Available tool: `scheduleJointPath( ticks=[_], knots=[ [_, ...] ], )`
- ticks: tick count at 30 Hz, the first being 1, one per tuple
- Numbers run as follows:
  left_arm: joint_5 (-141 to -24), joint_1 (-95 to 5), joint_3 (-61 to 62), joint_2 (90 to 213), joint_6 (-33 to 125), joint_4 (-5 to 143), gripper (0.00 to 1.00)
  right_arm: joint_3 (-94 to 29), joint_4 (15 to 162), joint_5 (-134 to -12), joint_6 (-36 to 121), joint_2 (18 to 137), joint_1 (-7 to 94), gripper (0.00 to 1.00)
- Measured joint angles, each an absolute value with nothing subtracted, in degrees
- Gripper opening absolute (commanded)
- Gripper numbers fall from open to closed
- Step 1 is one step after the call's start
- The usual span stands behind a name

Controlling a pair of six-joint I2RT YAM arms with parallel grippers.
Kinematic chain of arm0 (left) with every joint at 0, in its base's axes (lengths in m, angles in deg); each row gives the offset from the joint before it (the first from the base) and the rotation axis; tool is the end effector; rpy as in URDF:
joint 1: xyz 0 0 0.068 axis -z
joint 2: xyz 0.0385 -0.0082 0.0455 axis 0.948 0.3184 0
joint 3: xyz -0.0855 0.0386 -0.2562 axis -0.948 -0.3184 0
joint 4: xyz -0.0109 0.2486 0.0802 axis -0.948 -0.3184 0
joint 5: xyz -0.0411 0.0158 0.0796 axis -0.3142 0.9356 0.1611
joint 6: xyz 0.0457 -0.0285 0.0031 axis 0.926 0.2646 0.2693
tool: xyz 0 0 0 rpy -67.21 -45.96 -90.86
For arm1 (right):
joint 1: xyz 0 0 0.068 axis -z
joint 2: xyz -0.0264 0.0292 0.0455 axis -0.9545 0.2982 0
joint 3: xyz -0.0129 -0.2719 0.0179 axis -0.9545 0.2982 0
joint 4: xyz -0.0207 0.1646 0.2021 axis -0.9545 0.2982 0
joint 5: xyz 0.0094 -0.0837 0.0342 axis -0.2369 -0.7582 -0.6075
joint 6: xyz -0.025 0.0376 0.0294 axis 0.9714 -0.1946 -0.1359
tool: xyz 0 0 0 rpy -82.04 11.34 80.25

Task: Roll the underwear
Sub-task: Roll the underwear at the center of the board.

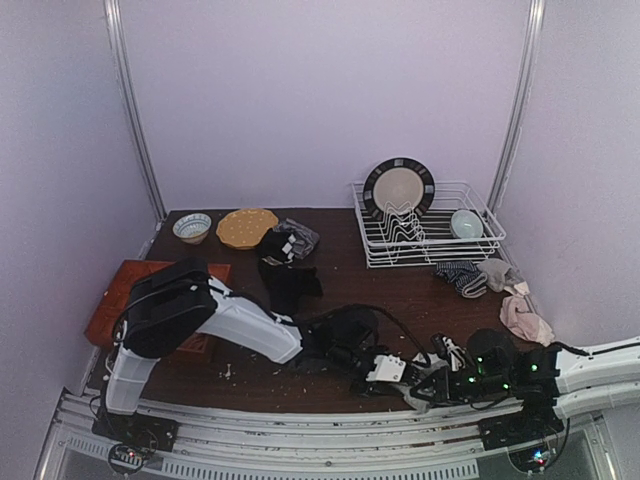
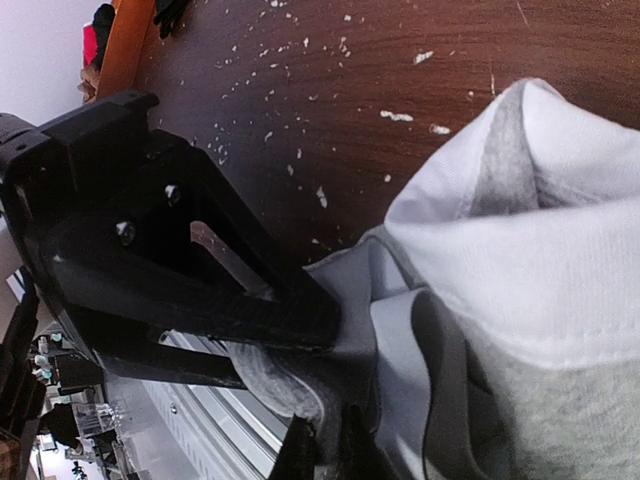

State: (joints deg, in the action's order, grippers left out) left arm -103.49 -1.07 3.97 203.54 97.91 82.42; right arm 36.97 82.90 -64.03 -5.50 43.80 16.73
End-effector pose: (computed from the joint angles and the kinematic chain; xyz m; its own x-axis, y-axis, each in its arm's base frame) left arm 0.1394 -0.4428 0.1048 0.4601 0.3781 -0.8034 0.8588 -0.4193 0.2945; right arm 0.0776 0.1325 0.1282 -0.9436 0.0056 -0.3311 -0.2607 0.6036 0.7534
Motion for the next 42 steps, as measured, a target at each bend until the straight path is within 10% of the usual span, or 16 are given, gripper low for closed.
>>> scheduleJointPath(
  ticks=[8,19,32,42],
  knots=[
    [-104.2,-1.3,4.1,203.6,97.5,81.2,0.0,33.4,86.6,-63.5,-2.5,45.7,16.3,0.34],
    [-98.7,-1.2,-7.9,195.0,91.9,82.9,0.0,22.1,99.0,-70.1,3.0,43.0,15.3,0.47],
    [-92.3,-0.8,-15.7,186.1,81.6,76.6,0.0,19.2,96.4,-76.1,-1.5,61.0,15.3,0.3],
    [-92.9,-0.5,-16.1,184.9,71.0,73.0,0.0,7.6,91.6,-72.4,3.4,78.2,16.2,0.34]
  ],
)
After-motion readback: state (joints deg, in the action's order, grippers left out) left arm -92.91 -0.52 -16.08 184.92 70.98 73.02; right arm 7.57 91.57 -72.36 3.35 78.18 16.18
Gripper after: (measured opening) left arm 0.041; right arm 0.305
